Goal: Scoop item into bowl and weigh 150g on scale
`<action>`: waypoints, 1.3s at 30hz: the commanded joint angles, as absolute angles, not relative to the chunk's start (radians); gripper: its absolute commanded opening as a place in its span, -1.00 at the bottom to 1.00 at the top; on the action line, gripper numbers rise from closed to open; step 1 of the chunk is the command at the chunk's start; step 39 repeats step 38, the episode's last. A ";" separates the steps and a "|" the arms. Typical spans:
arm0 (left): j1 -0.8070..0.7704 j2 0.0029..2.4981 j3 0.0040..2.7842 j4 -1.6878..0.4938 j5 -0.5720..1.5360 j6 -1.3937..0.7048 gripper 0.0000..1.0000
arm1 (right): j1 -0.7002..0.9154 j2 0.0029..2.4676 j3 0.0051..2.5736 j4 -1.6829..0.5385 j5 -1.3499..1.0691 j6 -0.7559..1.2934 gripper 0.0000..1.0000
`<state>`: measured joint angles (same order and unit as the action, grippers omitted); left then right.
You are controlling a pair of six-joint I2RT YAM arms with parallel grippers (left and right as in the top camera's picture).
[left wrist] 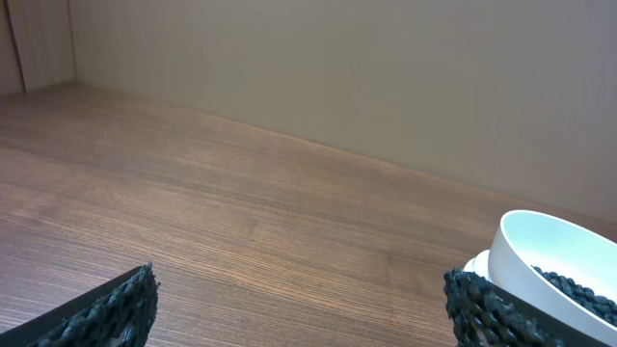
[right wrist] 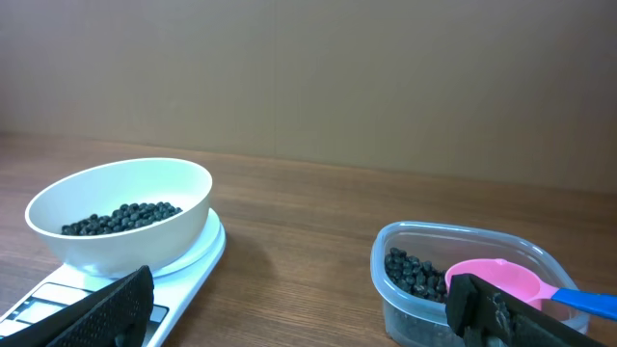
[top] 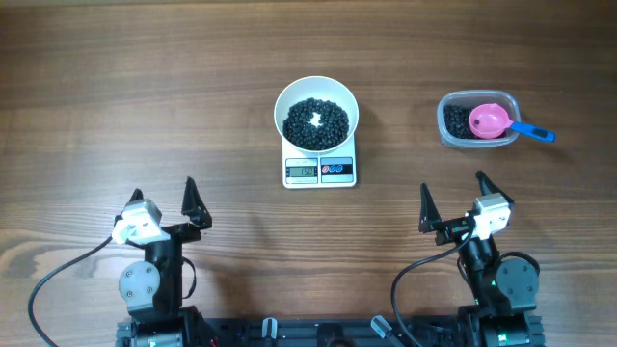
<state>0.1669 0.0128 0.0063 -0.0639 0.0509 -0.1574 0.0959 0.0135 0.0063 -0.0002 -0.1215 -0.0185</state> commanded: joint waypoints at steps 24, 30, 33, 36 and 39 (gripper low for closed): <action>0.175 0.003 0.006 -0.075 0.052 -0.134 1.00 | 0.101 0.005 0.006 0.004 -0.100 0.001 0.99; 0.175 0.003 0.006 -0.075 0.052 -0.134 1.00 | 0.101 0.005 0.006 0.004 -0.100 0.001 1.00; 0.175 0.003 0.006 -0.075 0.052 -0.134 0.97 | 0.101 0.005 0.006 0.004 -0.100 0.000 0.99; 0.175 0.003 0.006 -0.075 0.052 -0.134 1.00 | 0.101 0.005 0.006 0.004 -0.100 0.001 0.99; 0.175 0.003 0.006 -0.075 0.052 -0.134 1.00 | 0.101 0.005 0.006 0.004 -0.100 0.000 1.00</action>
